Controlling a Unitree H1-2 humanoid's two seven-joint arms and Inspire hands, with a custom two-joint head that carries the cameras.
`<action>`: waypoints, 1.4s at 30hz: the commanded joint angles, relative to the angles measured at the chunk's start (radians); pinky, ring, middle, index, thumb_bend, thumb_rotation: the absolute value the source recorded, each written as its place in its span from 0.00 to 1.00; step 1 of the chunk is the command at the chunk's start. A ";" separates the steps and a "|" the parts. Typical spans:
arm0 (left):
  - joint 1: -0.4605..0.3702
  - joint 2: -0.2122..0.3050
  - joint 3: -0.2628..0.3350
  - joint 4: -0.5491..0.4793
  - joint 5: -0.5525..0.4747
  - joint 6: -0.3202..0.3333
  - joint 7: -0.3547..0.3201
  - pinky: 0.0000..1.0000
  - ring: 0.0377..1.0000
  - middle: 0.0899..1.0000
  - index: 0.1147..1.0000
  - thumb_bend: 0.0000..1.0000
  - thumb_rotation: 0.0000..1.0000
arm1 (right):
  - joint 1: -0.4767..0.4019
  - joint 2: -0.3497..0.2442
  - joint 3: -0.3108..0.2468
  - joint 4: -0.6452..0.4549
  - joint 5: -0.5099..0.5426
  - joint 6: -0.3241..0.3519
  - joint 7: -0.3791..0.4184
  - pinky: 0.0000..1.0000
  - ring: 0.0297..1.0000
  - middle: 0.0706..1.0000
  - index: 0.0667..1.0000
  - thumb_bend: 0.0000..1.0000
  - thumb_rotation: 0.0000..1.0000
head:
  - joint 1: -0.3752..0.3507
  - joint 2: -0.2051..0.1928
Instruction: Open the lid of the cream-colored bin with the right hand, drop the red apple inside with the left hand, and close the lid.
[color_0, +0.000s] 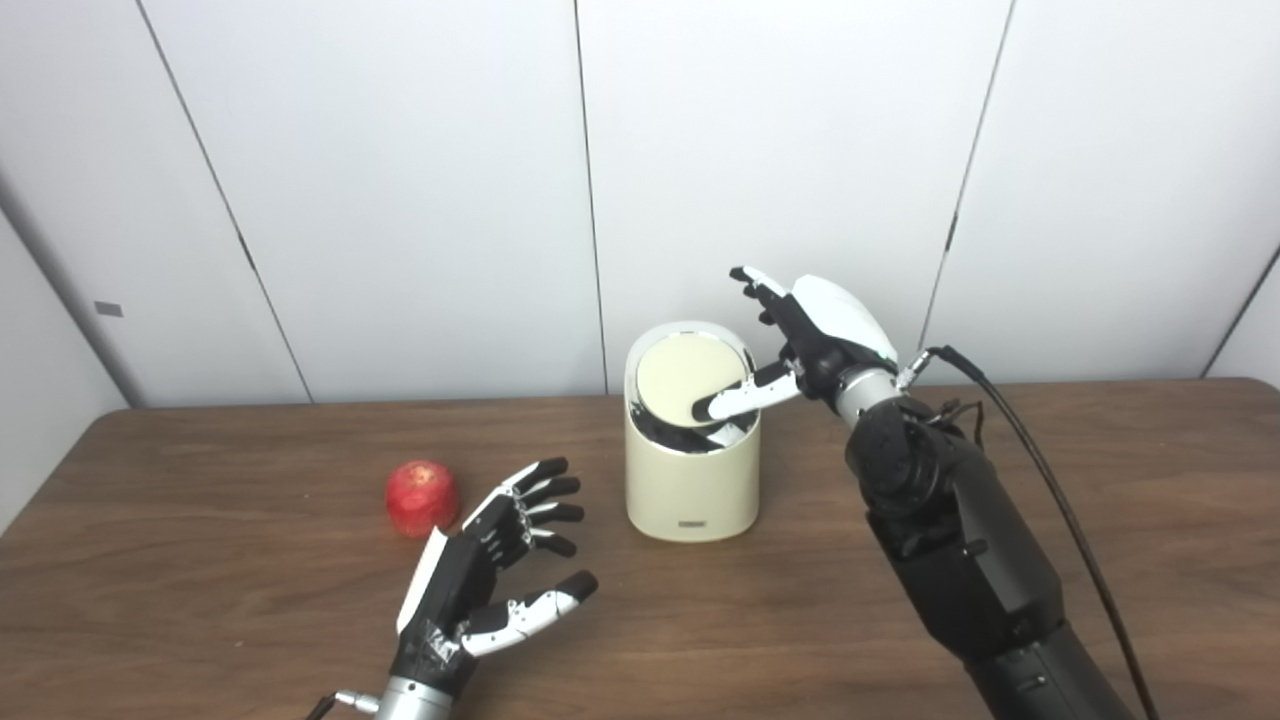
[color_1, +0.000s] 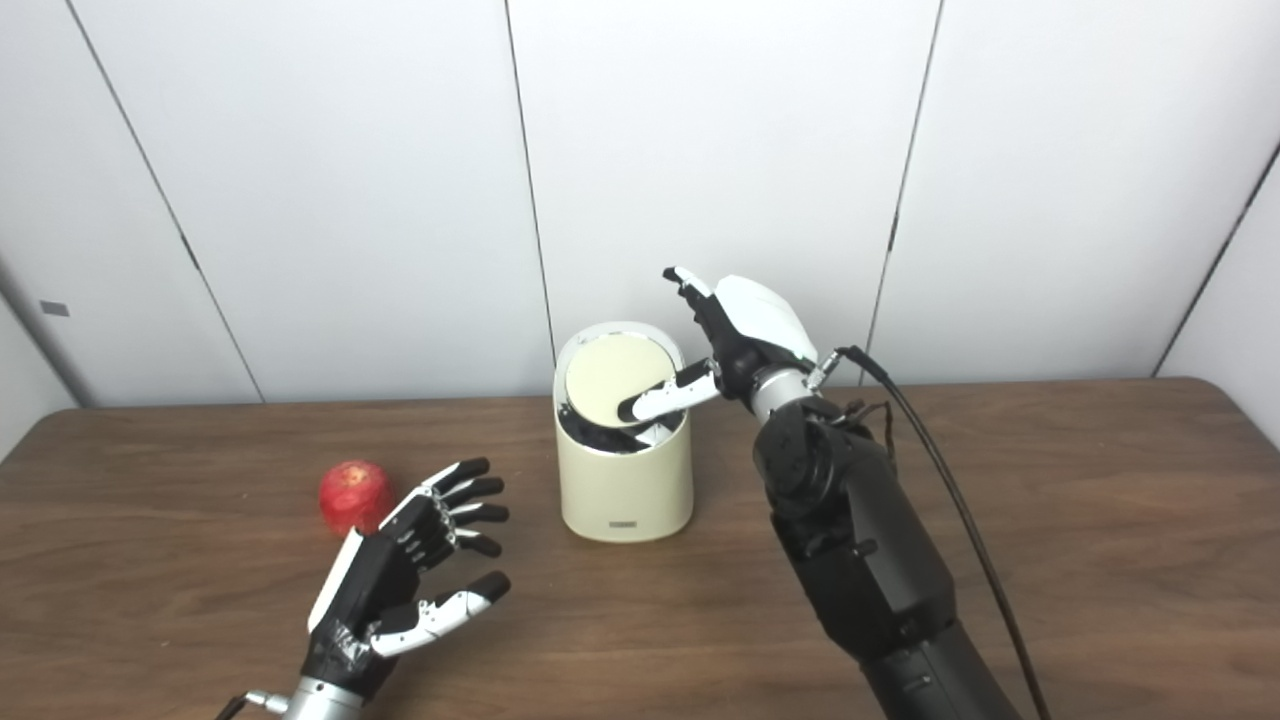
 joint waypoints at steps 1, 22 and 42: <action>-0.020 0.001 -0.002 -0.031 -0.001 -0.024 0.002 0.59 0.72 0.79 0.85 0.67 0.13 | -0.056 -0.007 0.006 -0.014 -0.002 -0.007 -0.016 0.60 0.82 0.90 0.93 0.89 0.31 | 0.000 0.000; -0.019 -0.014 -0.011 -0.050 0.020 -0.001 0.012 0.60 0.73 0.79 0.85 0.69 0.14 | -0.082 -0.010 0.027 0.008 -0.092 -0.004 0.054 0.61 0.79 0.90 0.92 0.88 0.27 | 0.021 0.015; -0.012 -0.007 -0.004 -0.066 -0.001 0.008 0.003 0.60 0.73 0.80 0.85 0.68 0.13 | -0.118 -0.077 0.215 -0.047 -0.469 -0.006 0.349 0.56 0.76 0.89 0.88 0.90 0.19 | 0.018 0.026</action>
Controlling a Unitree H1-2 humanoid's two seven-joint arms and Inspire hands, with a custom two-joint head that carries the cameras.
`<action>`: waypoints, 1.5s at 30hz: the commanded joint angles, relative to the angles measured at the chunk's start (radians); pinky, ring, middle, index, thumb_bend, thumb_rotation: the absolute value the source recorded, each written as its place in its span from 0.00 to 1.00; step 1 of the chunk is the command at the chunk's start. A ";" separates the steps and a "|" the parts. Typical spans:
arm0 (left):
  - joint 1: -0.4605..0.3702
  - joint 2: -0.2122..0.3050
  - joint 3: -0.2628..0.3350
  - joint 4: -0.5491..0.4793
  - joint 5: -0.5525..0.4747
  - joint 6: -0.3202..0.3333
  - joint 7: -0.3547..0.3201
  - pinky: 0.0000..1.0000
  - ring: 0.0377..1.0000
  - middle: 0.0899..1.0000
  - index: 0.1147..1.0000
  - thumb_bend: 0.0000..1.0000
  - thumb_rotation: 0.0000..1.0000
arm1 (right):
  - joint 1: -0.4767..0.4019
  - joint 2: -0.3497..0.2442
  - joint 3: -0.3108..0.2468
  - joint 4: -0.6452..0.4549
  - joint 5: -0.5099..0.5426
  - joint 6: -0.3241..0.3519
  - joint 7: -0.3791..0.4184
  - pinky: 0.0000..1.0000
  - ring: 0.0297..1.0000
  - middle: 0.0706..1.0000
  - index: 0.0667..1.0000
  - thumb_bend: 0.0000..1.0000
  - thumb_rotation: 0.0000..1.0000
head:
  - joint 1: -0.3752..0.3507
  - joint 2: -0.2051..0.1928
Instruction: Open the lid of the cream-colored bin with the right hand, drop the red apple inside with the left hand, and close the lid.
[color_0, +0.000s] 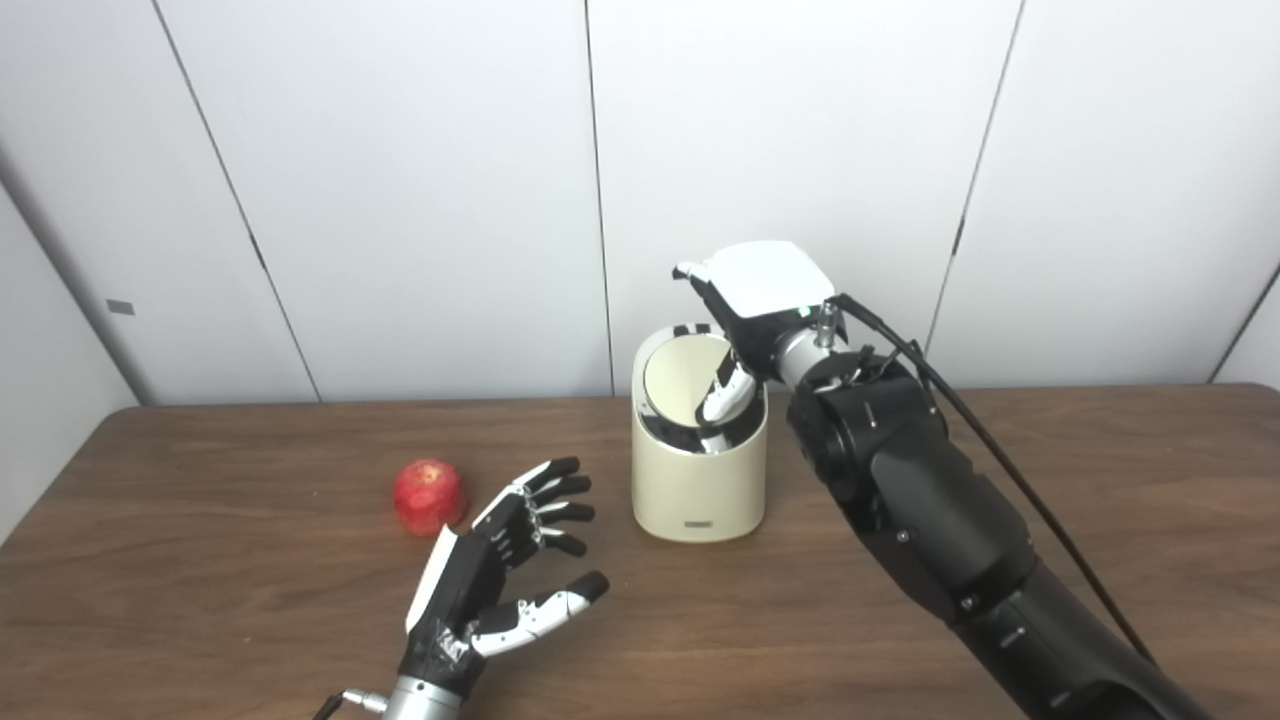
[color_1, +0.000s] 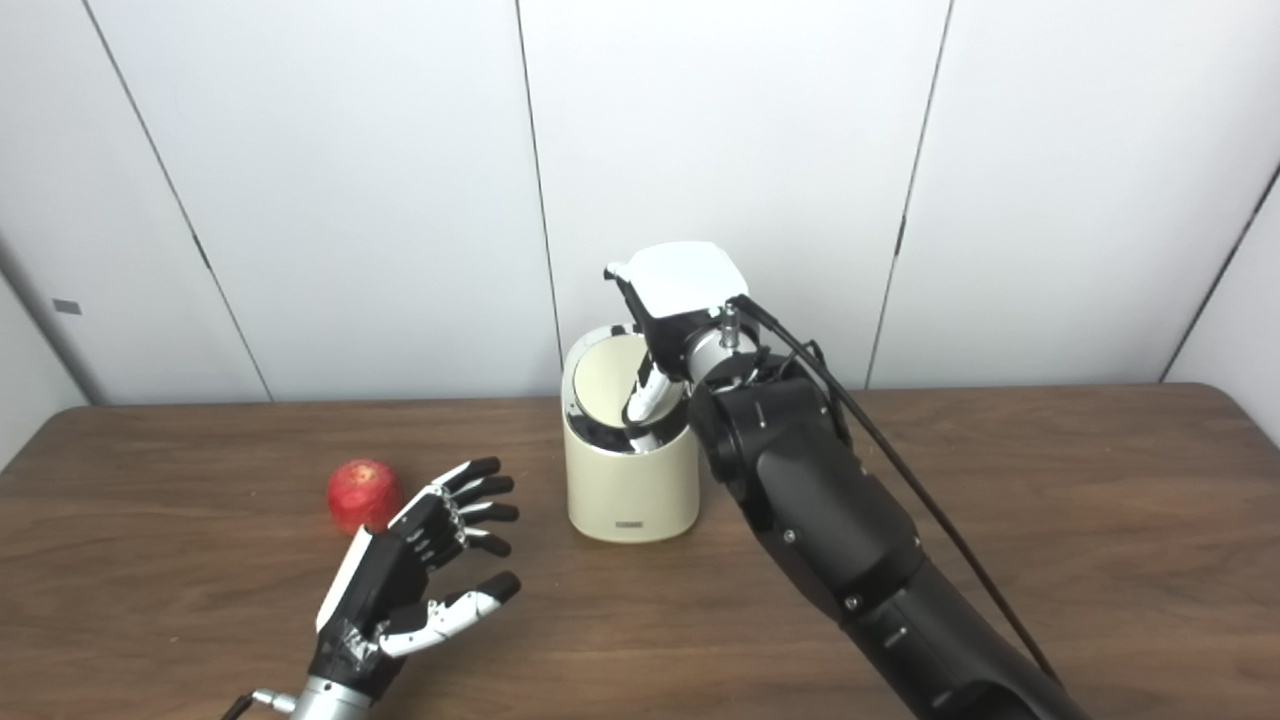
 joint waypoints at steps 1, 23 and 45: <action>-0.020 0.005 0.003 -0.028 -0.015 -0.019 0.001 0.60 0.73 0.80 0.85 0.67 0.13 | 0.016 -0.025 -0.023 -0.001 -0.018 0.005 0.041 0.57 0.77 0.90 0.89 0.89 0.19 | 0.001 0.001; -0.020 0.011 0.002 -0.024 -0.002 -0.017 0.002 0.60 0.73 0.79 0.85 0.68 0.14 | 0.251 0.080 -0.566 -0.216 0.533 -0.038 -0.270 0.62 0.77 0.84 0.84 0.73 0.26 | -0.010 0.001; 0.018 -0.013 0.056 -0.208 0.146 -0.033 0.099 0.57 0.70 0.75 0.77 0.60 0.08 | 0.638 0.005 -0.610 -0.106 1.083 -0.515 -0.492 0.72 0.82 0.90 0.87 0.78 0.30 | 0.117 -0.047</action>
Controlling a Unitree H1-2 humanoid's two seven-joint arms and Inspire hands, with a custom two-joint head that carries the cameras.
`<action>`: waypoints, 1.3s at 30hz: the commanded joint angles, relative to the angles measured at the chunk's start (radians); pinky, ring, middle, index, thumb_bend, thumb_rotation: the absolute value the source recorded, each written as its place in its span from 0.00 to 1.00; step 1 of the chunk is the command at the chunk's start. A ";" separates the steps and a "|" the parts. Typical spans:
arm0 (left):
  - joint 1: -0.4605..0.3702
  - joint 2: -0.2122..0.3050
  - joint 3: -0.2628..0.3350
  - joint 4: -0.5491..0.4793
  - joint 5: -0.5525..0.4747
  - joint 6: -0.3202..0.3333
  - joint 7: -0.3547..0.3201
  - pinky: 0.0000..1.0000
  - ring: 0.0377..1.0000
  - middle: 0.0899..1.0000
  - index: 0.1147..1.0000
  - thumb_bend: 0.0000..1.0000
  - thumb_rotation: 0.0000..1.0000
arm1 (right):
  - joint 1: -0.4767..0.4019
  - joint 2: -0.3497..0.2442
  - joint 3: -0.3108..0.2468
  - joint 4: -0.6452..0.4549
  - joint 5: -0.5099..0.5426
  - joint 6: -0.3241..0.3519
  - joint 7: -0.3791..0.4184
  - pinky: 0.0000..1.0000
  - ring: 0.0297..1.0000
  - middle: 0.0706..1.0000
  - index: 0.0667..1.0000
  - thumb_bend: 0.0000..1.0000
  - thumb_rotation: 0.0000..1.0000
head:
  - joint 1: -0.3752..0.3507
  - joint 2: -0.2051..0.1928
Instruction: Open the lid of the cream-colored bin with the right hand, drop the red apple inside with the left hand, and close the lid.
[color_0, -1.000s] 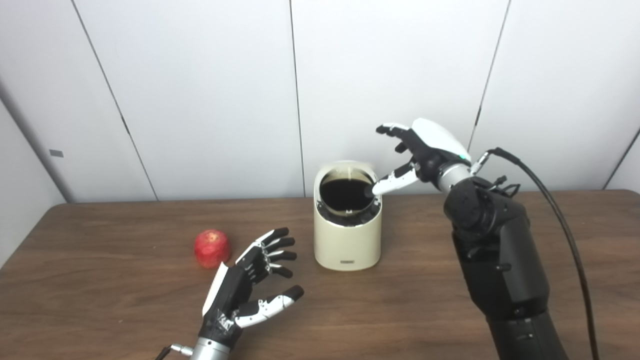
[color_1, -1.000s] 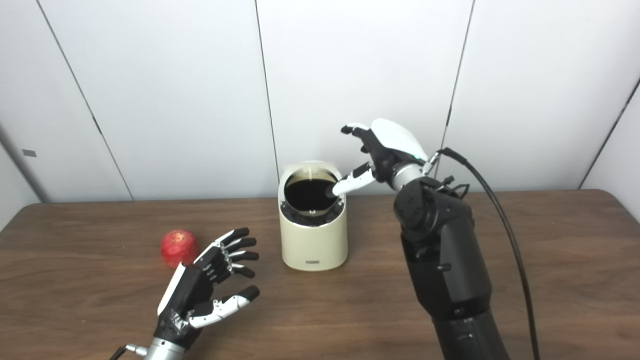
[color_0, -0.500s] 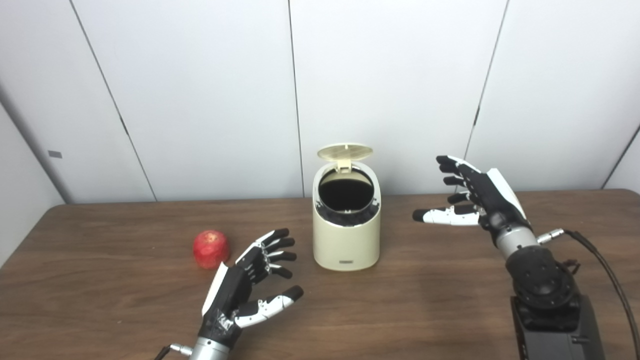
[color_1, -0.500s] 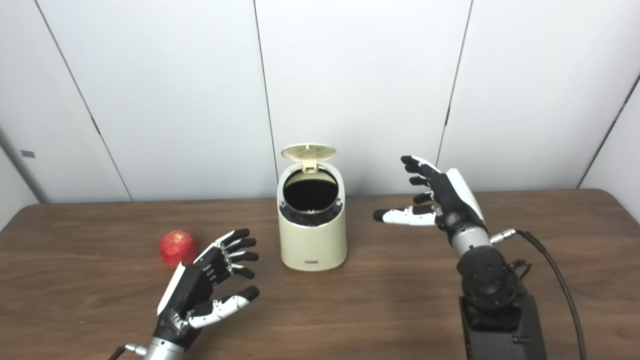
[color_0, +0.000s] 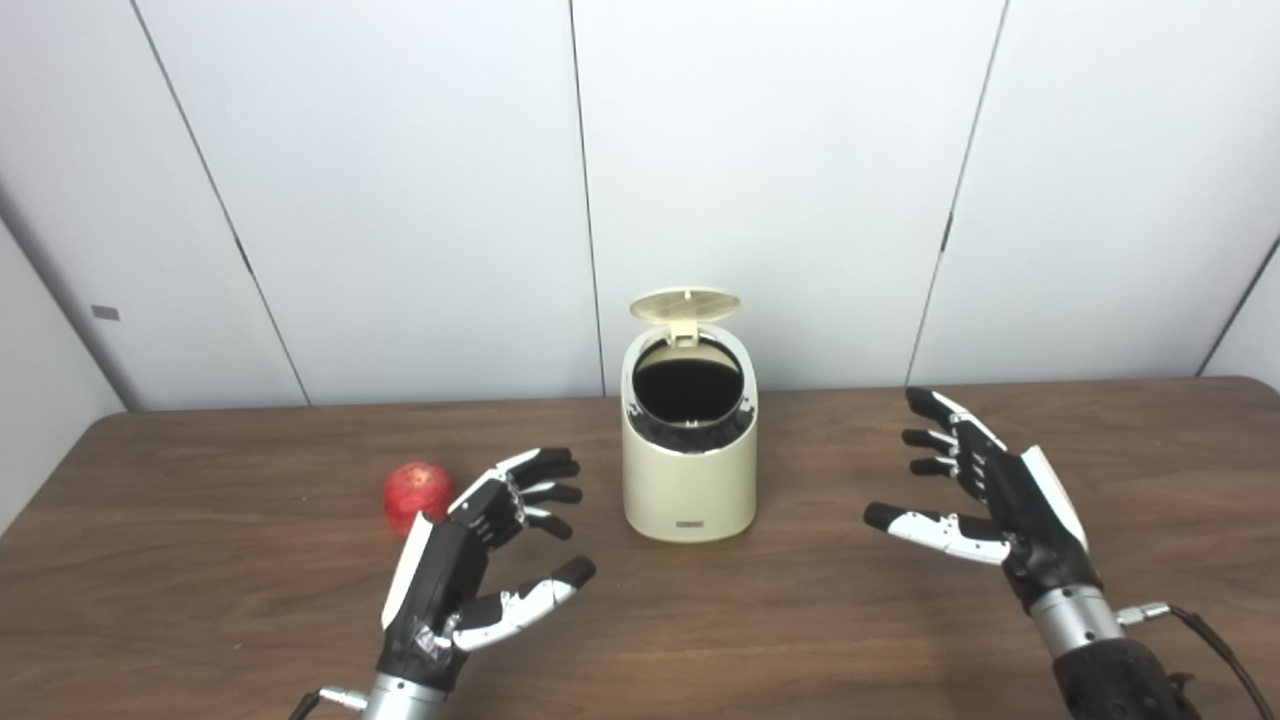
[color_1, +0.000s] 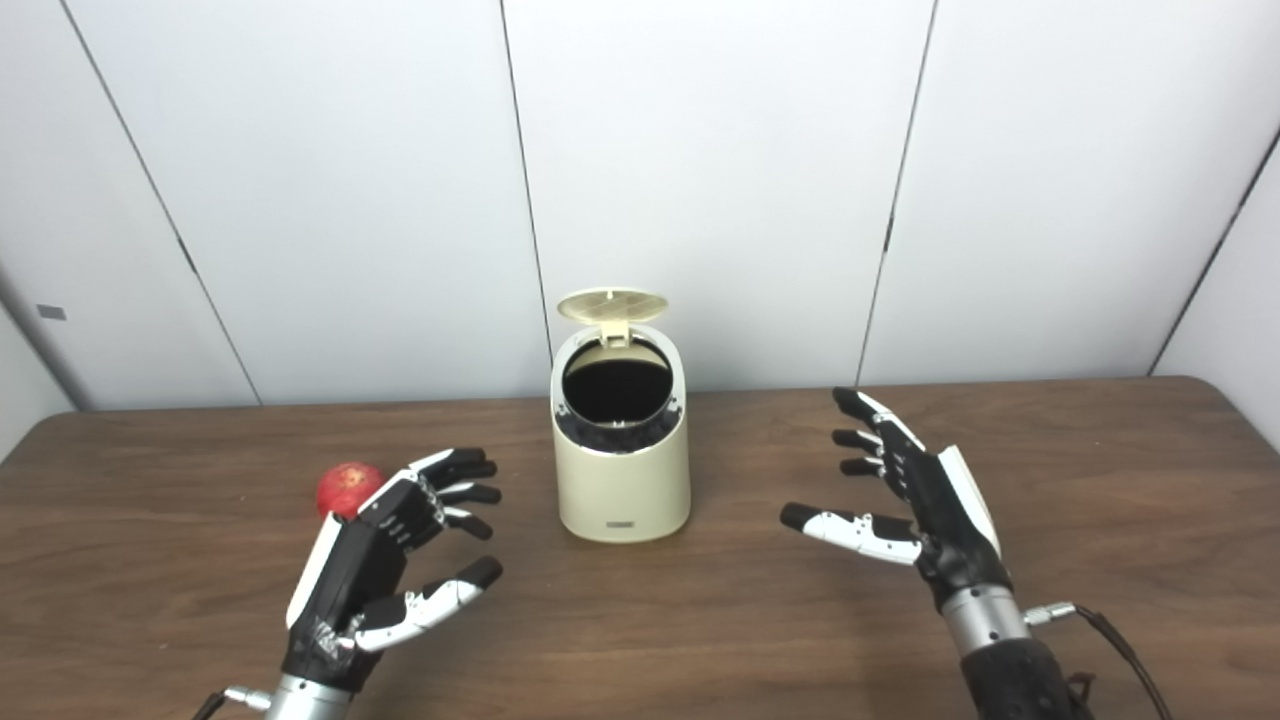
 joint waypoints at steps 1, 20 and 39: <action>-0.009 -0.008 0.039 -0.086 0.126 -0.009 0.074 0.56 0.69 0.74 0.76 0.62 0.09 | 0.000 -0.028 -0.015 -0.017 0.039 -0.049 -0.015 0.71 0.82 0.91 0.87 0.79 0.31 | 0.019 -0.002; -0.096 0.017 0.282 0.019 0.446 0.138 0.458 0.87 0.88 0.84 0.85 0.76 0.17 | 0.037 -0.068 0.023 -0.069 0.101 0.026 -0.009 0.51 0.73 0.86 0.81 0.76 0.27 | 0.194 -0.040; -0.130 0.180 0.141 0.156 0.349 0.374 0.223 0.91 0.94 0.87 0.95 1.00 0.41 | 0.052 -0.056 0.064 -0.220 0.068 0.145 -0.014 0.57 0.77 0.89 0.85 0.66 0.15 | 0.174 -0.032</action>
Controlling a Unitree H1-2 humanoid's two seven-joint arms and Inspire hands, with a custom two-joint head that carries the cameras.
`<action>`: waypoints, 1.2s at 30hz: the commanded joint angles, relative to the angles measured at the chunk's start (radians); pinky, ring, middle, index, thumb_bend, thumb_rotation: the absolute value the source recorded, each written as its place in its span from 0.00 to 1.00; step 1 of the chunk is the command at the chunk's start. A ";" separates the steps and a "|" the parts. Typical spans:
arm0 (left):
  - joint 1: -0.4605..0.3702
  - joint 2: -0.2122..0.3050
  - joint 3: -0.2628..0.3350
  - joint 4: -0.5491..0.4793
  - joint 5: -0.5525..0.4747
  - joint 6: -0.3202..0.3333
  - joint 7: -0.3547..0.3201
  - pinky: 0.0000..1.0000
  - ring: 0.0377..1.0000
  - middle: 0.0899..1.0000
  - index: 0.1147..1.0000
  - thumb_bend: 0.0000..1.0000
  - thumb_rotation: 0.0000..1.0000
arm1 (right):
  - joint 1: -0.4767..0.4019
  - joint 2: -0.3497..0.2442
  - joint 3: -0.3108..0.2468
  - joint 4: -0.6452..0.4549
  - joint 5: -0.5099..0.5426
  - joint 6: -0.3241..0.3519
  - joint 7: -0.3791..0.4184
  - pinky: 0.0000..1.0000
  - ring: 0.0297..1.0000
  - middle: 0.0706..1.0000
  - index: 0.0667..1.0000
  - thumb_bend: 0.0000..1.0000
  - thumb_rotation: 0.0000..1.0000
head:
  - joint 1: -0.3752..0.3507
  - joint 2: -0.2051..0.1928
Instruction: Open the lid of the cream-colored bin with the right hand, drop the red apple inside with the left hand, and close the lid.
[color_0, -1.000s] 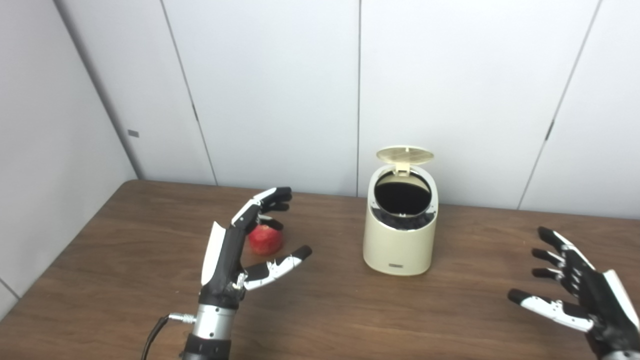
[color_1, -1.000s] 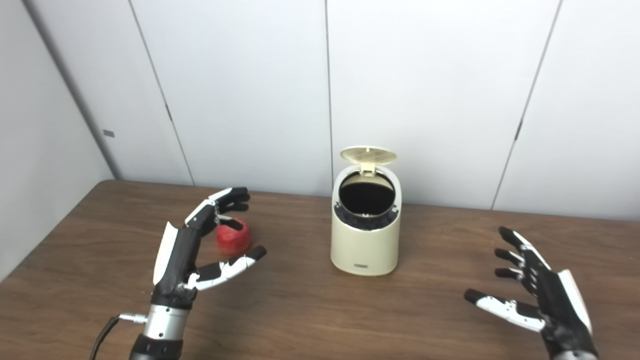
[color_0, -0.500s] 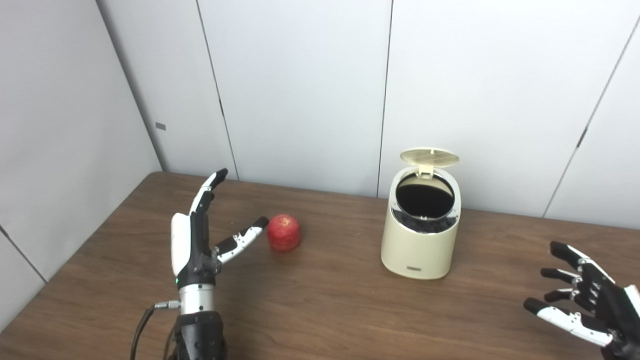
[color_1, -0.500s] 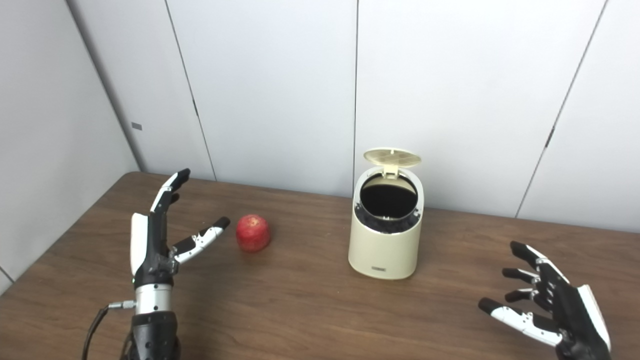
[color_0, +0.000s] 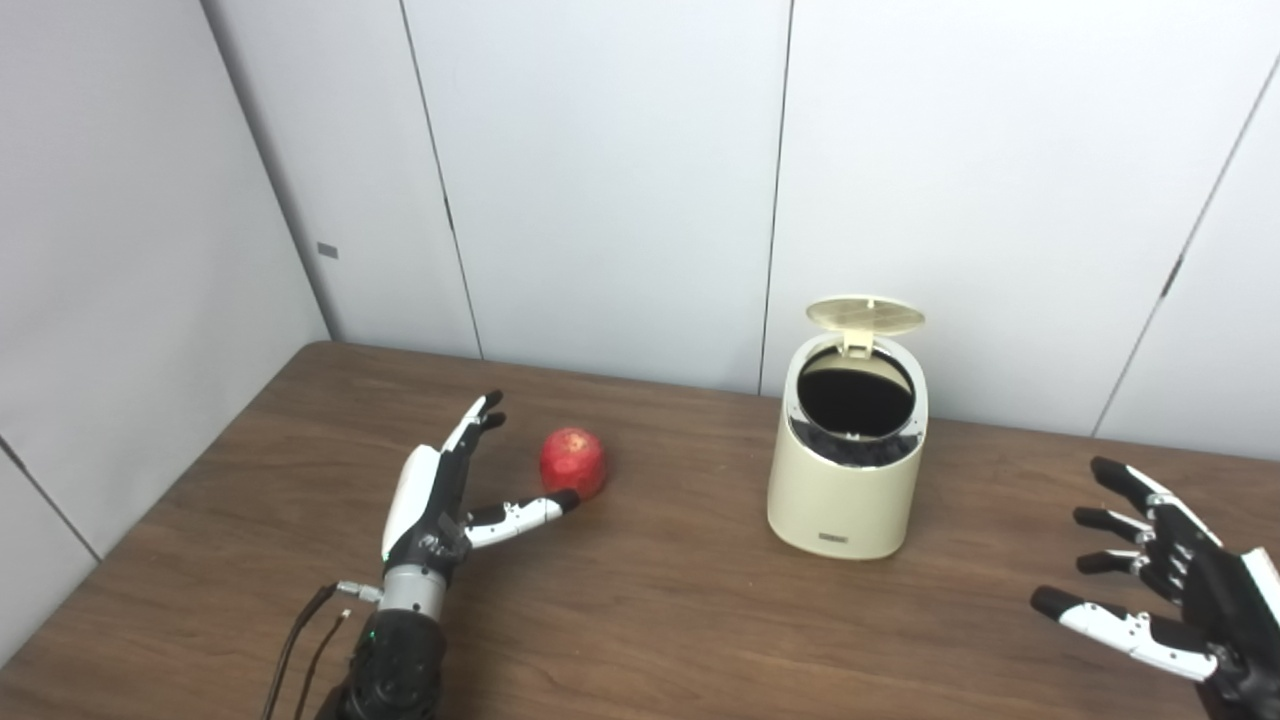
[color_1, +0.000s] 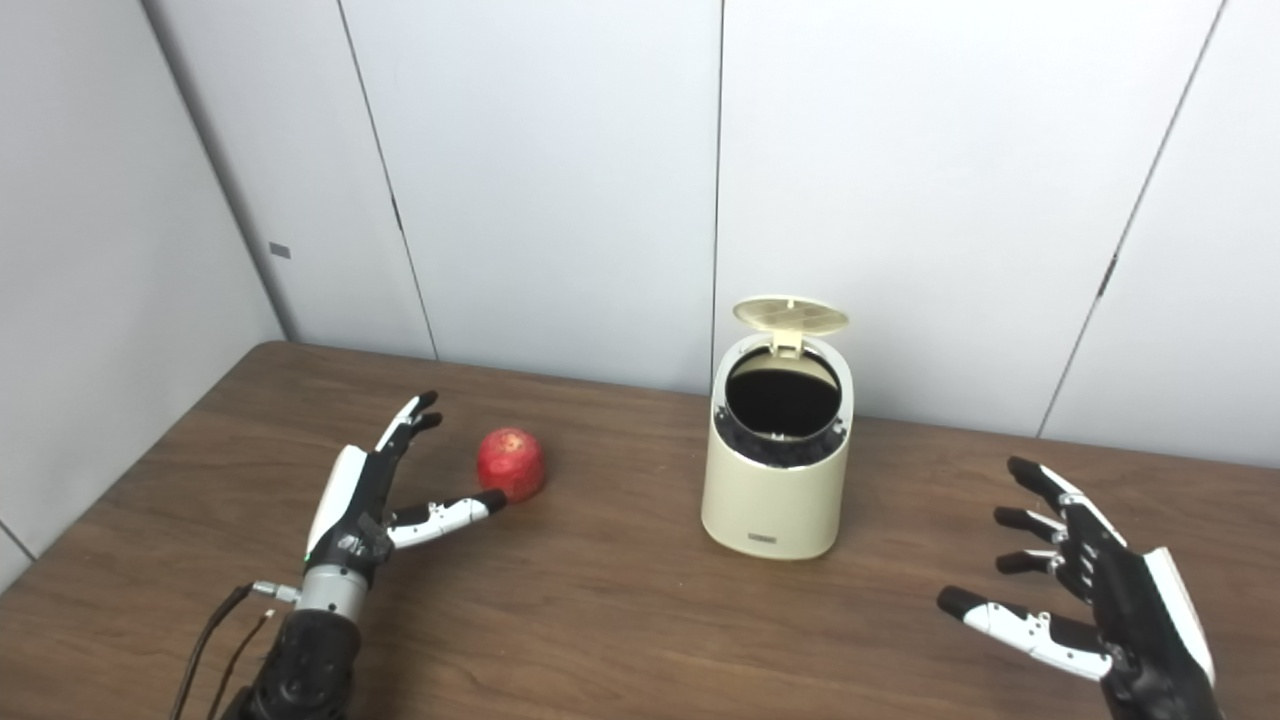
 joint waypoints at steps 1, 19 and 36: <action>-0.045 0.035 -0.014 -0.004 0.000 -0.018 -0.003 0.90 0.94 0.87 0.94 1.00 0.41 | -0.018 -0.006 -0.003 -0.048 -0.007 0.000 -0.014 0.57 0.76 0.89 0.85 0.66 0.14 | -0.001 0.002; -0.123 0.044 -0.129 0.166 0.118 -0.008 0.094 0.77 0.83 0.80 0.87 0.95 0.29 | 0.000 -0.005 0.016 -0.200 -0.052 0.181 -0.006 0.55 0.75 0.89 0.84 0.62 0.00 | -0.025 0.012; -0.187 0.042 -0.155 0.333 0.096 -0.077 0.172 0.70 0.81 0.79 0.87 0.92 0.32 | 0.023 0.005 0.016 -0.275 -0.047 0.273 -0.007 0.61 0.78 0.89 0.85 0.59 0.00 | -0.040 0.026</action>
